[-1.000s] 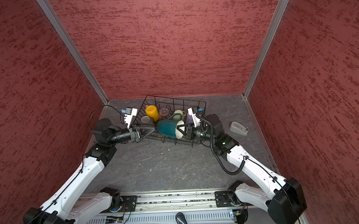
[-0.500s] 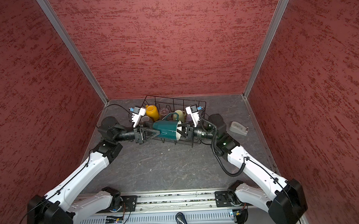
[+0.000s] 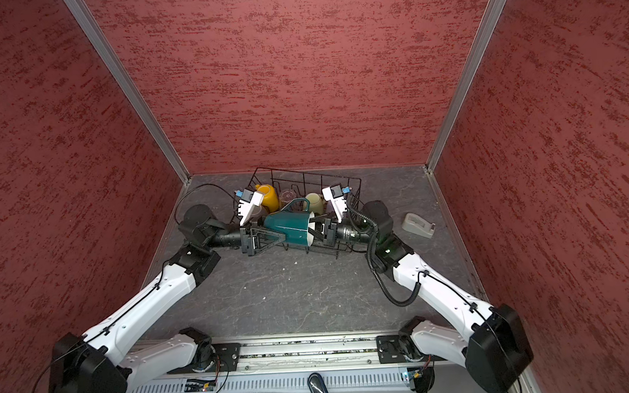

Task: Load cups into a dish rack
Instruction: Place the cup upside down at the dish rack.

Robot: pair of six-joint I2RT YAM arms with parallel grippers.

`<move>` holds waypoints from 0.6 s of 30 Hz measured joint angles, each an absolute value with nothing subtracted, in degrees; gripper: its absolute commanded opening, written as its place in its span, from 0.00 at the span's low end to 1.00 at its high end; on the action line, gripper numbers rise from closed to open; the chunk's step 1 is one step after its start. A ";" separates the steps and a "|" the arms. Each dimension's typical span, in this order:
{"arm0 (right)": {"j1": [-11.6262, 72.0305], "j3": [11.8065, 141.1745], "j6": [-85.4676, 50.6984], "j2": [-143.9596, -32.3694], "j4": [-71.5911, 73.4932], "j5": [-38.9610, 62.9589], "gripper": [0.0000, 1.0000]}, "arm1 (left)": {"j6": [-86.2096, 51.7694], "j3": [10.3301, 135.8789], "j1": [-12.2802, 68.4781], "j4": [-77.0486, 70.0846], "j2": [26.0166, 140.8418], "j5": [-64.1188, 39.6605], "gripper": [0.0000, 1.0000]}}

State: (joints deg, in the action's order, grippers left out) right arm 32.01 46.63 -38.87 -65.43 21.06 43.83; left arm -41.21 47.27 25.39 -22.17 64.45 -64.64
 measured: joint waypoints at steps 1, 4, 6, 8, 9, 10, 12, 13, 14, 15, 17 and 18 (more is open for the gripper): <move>32.12 46.50 -39.05 -65.67 21.50 43.88 0.00 | -41.28 47.33 25.50 -22.37 64.69 -64.64 0.93; 32.21 46.19 -39.40 -66.28 22.33 43.92 0.00 | -41.45 47.40 25.93 -23.03 65.58 -64.64 0.90; 32.23 46.04 -39.59 -66.67 22.81 44.03 0.00 | -41.56 47.68 26.28 -23.16 66.19 -64.66 0.88; 32.38 46.04 -39.68 -67.02 23.11 44.18 0.00 | -41.65 47.90 26.59 -23.22 66.78 -64.69 0.87; 32.42 46.04 -39.77 -67.22 23.31 44.36 0.00 | -41.65 47.99 26.70 -23.24 66.96 -64.71 0.86; 32.42 46.04 -39.88 -67.40 23.51 44.56 0.00 | -41.71 48.03 26.70 -23.29 67.07 -64.77 0.85; 32.42 46.04 -39.97 -67.61 23.94 44.80 0.00 | -41.76 48.10 26.70 -23.46 67.18 -64.88 0.83; 32.42 46.04 -40.05 -67.70 24.25 44.86 0.00 | -41.76 48.12 26.70 -23.59 67.18 -64.90 0.83; 32.42 46.04 -40.07 -67.75 24.49 44.91 0.00 | -41.76 48.14 26.70 -23.66 67.18 -64.90 0.82; 32.42 46.04 -40.10 -67.77 24.62 44.93 0.00 | -41.74 48.21 26.70 -23.68 67.18 -64.93 0.80; 32.42 46.04 -40.18 -67.85 24.91 45.01 0.00 | -41.74 48.25 26.70 -23.77 67.18 -65.01 0.79; 32.42 46.04 -40.25 -67.90 25.06 45.06 0.00 | -41.74 48.25 26.70 -23.88 67.18 -65.06 0.78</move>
State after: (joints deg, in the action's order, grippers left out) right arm 32.42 46.04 -40.25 -67.90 25.06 45.06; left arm -41.74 48.25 26.70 -23.88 67.18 -65.06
